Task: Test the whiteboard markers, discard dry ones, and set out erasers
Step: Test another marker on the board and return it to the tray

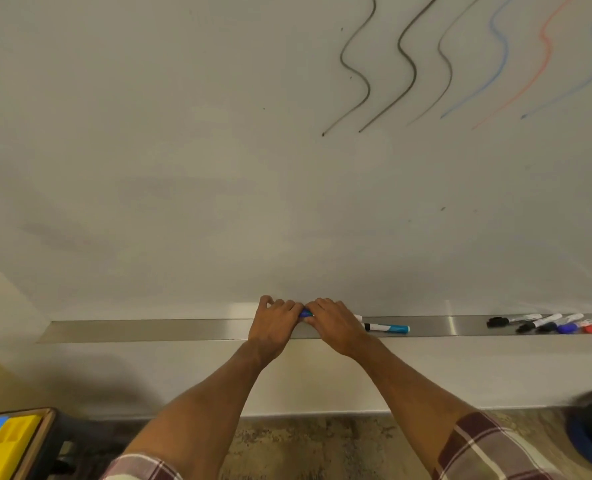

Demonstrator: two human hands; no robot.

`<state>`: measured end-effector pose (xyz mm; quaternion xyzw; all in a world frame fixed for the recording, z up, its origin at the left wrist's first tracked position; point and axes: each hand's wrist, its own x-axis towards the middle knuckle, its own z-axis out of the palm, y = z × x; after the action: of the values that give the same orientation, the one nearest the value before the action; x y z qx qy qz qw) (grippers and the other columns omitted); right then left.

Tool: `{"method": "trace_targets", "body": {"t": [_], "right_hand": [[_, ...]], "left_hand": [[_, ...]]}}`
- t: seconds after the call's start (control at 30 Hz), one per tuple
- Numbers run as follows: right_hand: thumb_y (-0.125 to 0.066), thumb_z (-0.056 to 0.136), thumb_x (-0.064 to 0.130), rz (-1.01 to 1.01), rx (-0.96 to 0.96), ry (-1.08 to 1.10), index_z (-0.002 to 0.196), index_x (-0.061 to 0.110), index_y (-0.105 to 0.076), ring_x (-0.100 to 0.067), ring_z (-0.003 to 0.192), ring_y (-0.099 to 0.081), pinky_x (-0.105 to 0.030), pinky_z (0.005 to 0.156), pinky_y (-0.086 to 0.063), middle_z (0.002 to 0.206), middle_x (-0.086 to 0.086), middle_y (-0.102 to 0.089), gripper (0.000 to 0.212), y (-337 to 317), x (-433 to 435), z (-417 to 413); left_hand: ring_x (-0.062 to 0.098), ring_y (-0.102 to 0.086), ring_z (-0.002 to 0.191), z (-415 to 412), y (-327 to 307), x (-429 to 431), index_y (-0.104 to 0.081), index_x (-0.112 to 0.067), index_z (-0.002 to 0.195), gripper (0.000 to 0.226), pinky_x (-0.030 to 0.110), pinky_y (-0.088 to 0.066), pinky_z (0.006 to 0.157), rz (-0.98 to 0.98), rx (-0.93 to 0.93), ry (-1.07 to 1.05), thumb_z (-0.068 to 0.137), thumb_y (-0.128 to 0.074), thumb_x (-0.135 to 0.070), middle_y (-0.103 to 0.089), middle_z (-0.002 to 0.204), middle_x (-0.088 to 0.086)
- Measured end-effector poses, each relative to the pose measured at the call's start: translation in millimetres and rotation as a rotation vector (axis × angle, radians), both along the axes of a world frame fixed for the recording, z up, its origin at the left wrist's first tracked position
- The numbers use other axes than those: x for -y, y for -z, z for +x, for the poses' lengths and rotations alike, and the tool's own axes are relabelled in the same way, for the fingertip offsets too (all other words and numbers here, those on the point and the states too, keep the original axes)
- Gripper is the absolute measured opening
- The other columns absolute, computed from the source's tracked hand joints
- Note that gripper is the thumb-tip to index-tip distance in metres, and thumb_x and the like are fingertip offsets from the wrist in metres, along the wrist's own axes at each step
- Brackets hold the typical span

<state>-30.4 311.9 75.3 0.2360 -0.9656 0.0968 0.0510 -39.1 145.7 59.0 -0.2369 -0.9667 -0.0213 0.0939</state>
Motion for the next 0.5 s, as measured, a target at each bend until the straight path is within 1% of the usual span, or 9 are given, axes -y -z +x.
{"method": "trace_targets", "body": {"t": [0.1,0.17,0.23,0.3,0.33,0.43,0.5], "right_hand": [[-0.032,0.102,0.035,0.032,-0.005,0.002,0.123,0.016,-0.052,-0.021,0.095,-0.055,-0.031,0.082,-0.037,0.110,-0.005,-0.060,0.033,-11.5,-3.0,4.2],[-0.032,0.102,0.036,0.026,-0.002,0.017,0.125,0.018,-0.052,-0.021,0.092,-0.058,-0.030,0.083,-0.039,0.107,-0.005,-0.062,0.035,-20.5,-5.6,6.6],[-0.032,0.101,0.041,0.028,0.005,0.029,0.126,0.019,-0.053,-0.022,0.087,-0.061,-0.031,0.082,-0.045,0.103,-0.006,-0.064,0.039,-29.2,-7.9,8.5],[-0.031,0.099,0.046,0.034,0.017,0.031,0.127,0.020,-0.053,-0.022,0.084,-0.063,-0.030,0.078,-0.048,0.101,-0.005,-0.066,0.044,-35.4,-11.6,10.0],[-0.031,0.098,0.048,0.040,0.018,0.032,0.129,0.022,-0.052,-0.022,0.084,-0.063,-0.028,0.075,-0.047,0.101,-0.004,-0.067,0.045,-37.0,-13.7,11.3],[-0.027,0.098,0.053,0.077,-0.042,0.039,0.134,0.034,-0.047,-0.019,0.083,-0.063,-0.027,0.071,-0.045,0.100,-0.001,-0.069,0.046,-37.6,-23.8,17.3],[-0.026,0.098,0.053,0.073,-0.050,0.067,0.137,0.038,-0.042,-0.017,0.089,-0.063,-0.027,0.072,-0.045,0.106,0.001,-0.069,0.045,-37.5,-30.7,22.2]], "left_hand": [[0.021,-0.061,0.091,0.4,-10.8,0.6,-0.057,-0.022,0.114,0.015,0.037,-0.032,0.093,-0.028,-0.051,0.036,0.100,-0.051,-0.022,-0.069,0.105,-0.001],[0.022,-0.062,0.088,0.6,-17.1,-0.9,-0.057,-0.021,0.111,0.012,0.038,-0.033,0.092,-0.016,-0.057,0.047,0.100,-0.052,-0.022,-0.069,0.102,0.001],[0.022,-0.060,0.085,1.9,-21.7,-2.5,-0.057,-0.020,0.110,0.012,0.037,-0.032,0.090,-0.011,-0.071,0.049,0.101,-0.050,-0.020,-0.069,0.101,0.001],[0.021,-0.059,0.086,5.6,-26.0,-5.9,-0.056,-0.020,0.111,0.012,0.036,-0.030,0.090,-0.019,-0.081,0.059,0.102,-0.048,-0.022,-0.069,0.102,0.001],[0.021,-0.059,0.087,7.9,-28.4,-7.6,-0.055,-0.019,0.112,0.013,0.036,-0.029,0.090,-0.024,-0.082,0.062,0.103,-0.046,-0.023,-0.068,0.103,0.001],[0.021,-0.059,0.090,14.8,-34.3,-9.4,-0.055,-0.020,0.111,0.015,0.035,-0.027,0.086,-0.028,-0.111,0.052,0.104,-0.043,-0.023,-0.068,0.105,0.001],[0.023,-0.060,0.090,19.4,-37.1,-8.4,-0.058,-0.019,0.108,0.017,0.036,-0.029,0.086,-0.041,-0.136,0.060,0.104,-0.044,-0.027,-0.070,0.103,0.003]]}}
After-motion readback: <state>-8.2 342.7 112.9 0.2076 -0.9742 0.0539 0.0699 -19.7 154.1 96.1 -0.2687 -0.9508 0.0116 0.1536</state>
